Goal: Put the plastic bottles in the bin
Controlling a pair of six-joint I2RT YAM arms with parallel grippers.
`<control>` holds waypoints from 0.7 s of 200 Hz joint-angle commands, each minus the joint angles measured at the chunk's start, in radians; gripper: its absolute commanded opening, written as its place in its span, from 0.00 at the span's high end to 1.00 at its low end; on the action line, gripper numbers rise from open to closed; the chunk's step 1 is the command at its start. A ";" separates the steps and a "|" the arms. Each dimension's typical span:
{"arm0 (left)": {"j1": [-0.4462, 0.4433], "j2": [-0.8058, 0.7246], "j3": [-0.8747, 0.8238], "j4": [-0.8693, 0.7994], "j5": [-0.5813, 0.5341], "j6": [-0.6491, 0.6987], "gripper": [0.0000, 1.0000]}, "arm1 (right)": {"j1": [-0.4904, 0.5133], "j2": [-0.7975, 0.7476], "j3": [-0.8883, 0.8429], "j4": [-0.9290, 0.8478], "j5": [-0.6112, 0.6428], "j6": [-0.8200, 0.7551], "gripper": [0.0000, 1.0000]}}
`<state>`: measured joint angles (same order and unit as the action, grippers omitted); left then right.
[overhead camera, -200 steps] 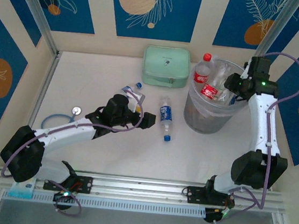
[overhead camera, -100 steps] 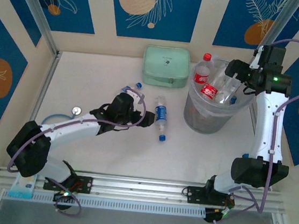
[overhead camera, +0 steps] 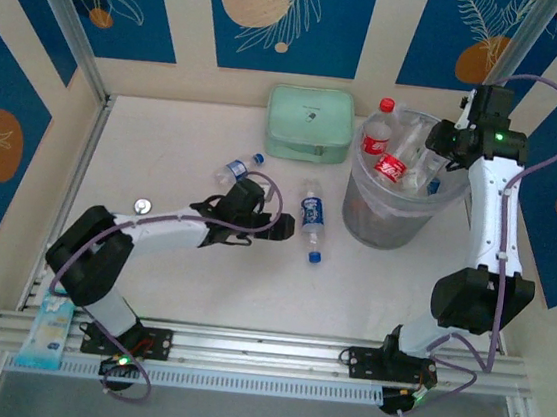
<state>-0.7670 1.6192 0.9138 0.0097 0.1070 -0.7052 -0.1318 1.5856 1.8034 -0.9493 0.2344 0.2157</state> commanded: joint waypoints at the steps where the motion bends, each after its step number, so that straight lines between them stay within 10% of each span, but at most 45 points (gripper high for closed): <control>1: -0.040 0.033 0.048 0.017 0.008 -0.079 0.04 | 0.006 -0.046 0.006 -0.002 -0.068 0.013 0.49; 74: -0.124 0.171 0.164 0.033 -0.061 -0.135 0.02 | 0.022 -0.214 -0.083 0.108 -0.353 0.079 0.07; 140: -0.141 0.275 0.278 -0.118 -0.147 -0.070 0.11 | 0.024 -0.289 -0.140 0.145 -0.444 0.102 0.04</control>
<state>-0.9001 1.8526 1.1568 -0.0223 0.0166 -0.8055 -0.1123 1.3327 1.6787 -0.8227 -0.1432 0.3016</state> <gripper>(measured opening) 0.921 0.964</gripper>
